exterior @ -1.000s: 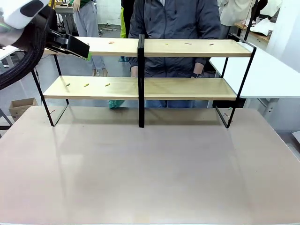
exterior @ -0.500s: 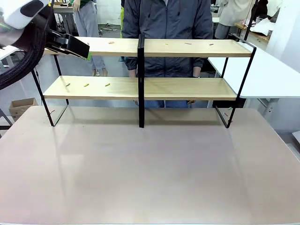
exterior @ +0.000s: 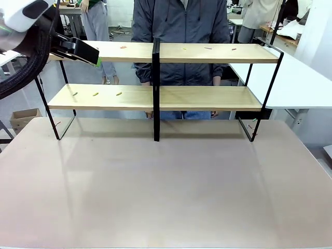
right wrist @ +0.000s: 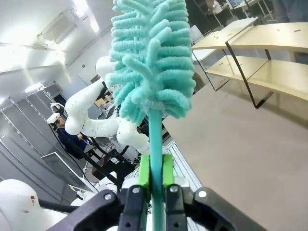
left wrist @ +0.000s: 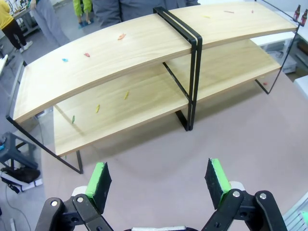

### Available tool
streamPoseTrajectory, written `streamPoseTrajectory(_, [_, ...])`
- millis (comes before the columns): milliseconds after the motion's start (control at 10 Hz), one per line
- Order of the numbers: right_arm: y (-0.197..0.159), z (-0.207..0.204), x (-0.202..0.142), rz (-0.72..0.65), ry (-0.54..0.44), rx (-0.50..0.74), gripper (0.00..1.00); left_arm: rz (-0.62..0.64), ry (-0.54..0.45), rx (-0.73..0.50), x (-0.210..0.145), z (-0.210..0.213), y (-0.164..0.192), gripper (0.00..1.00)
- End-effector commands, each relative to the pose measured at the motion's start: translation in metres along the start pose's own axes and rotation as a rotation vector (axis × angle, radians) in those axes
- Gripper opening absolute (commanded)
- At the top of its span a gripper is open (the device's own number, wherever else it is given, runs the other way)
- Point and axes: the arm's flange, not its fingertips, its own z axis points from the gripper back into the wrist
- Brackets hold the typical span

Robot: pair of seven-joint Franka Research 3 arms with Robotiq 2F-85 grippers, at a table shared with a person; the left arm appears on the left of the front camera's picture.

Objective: Clean the shelves.
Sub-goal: Clean another randomly selected level of the Shelf with the Duster.

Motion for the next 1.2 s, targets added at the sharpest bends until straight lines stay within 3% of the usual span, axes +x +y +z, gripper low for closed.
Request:
streamPoseTrajectory(0, [0.001, 0.001, 0.005, 0.035, -0.013, 0.010, 0.12, -0.001, -0.006, 0.009, 0.000, 0.001, 0.001, 1.00])
streamPoseTrajectory(300, [0.000, 0.000, 0.000, 0.000, 0.000, 0.000, 0.12, -0.001, -0.006, 0.009, 0.000, 0.001, 0.001, 1.00])
streamPoseTrajectory(500, [0.018, -0.074, 0.003, 0.035, 0.341, -0.077, 0.12, -0.001, -0.006, 0.009, 0.000, 0.001, 0.001, 1.00])
streamPoseTrajectory(700, [0.011, -0.175, 0.016, 0.038, 0.563, -0.150, 0.12, -0.001, -0.006, 0.009, 0.000, 0.001, 0.001, 1.00])
streamPoseTrajectory(900, [0.017, -0.247, 0.031, 0.123, 0.685, -0.229, 0.12, -0.001, -0.006, 0.009, 0.000, 0.001, 0.001, 1.00])
streamPoseTrajectory(1000, [0.012, -0.181, 0.011, 0.044, 0.571, -0.162, 0.12, -0.001, -0.006, 0.009, 0.000, 0.001, 0.001, 1.00])
streamPoseTrajectory(1100, [0.015, -0.231, 0.015, 0.094, 0.662, -0.205, 0.12, -0.001, -0.006, 0.009, 0.000, 0.001, 0.001, 1.00])
